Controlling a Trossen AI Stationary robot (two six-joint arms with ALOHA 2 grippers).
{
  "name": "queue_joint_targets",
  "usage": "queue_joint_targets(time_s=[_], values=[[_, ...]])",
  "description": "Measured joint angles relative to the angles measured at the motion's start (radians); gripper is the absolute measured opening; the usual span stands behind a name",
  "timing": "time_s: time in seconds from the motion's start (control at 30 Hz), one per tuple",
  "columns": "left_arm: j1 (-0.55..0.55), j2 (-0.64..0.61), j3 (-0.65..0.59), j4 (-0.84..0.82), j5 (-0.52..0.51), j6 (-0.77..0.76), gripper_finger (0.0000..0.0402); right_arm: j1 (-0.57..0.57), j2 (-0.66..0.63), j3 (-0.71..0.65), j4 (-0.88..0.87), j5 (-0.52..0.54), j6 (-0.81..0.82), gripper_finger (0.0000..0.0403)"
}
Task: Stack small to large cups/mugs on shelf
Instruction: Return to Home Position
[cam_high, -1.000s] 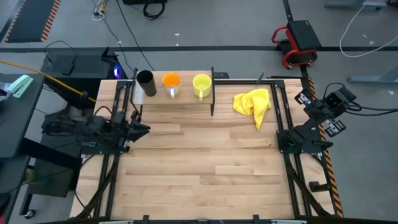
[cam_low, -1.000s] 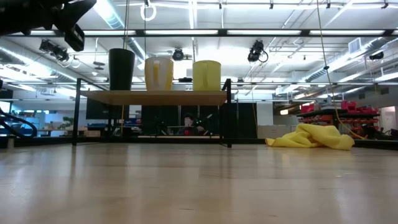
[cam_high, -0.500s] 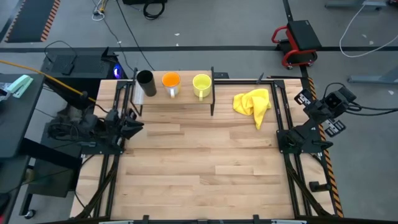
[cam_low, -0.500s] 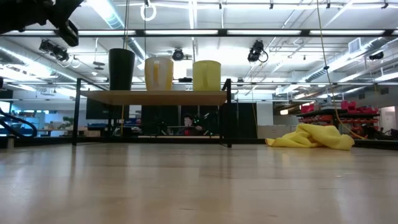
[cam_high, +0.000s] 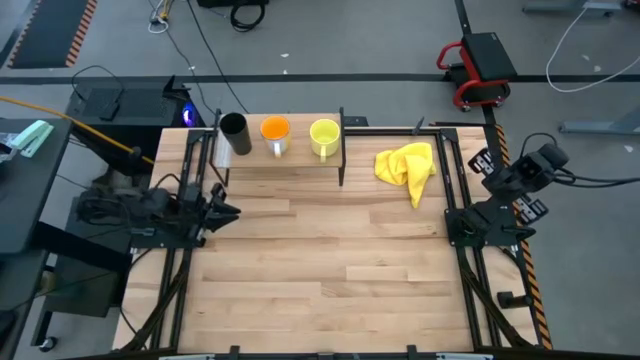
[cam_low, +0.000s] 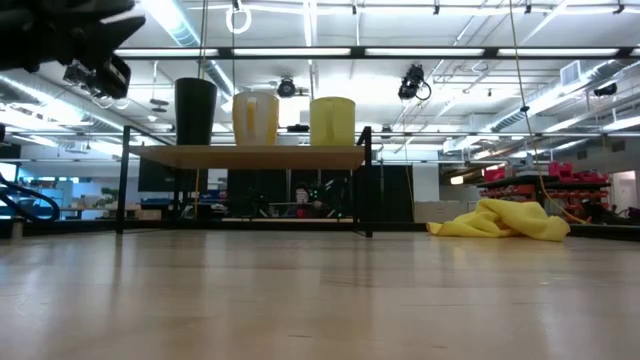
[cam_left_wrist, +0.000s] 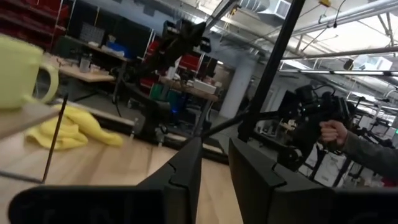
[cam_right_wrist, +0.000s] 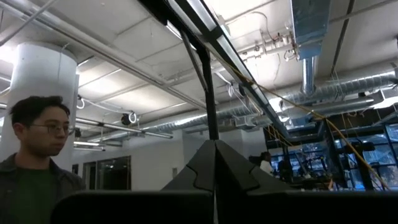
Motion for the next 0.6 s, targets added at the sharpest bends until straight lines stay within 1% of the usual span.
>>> queue_joint_targets(time_s=[0.2, 0.37, 0.6], values=[[0.0, -0.001, -0.023, 0.027, 0.0, 0.003, 0.0083, 0.0, 0.0, -0.016, 0.022, 0.0, 0.018, 0.0013], [0.0, 0.0, -0.023, 0.001, 0.0, -0.01, 0.0088, 0.0, 0.0, -0.045, 0.026, 0.0, 0.031, 0.0013], [0.0, 0.0, -0.023, -0.004, 0.0, -0.011, 0.0087, 0.0, 0.0, -0.173, 0.182, 0.0, 0.036, 0.0013]])
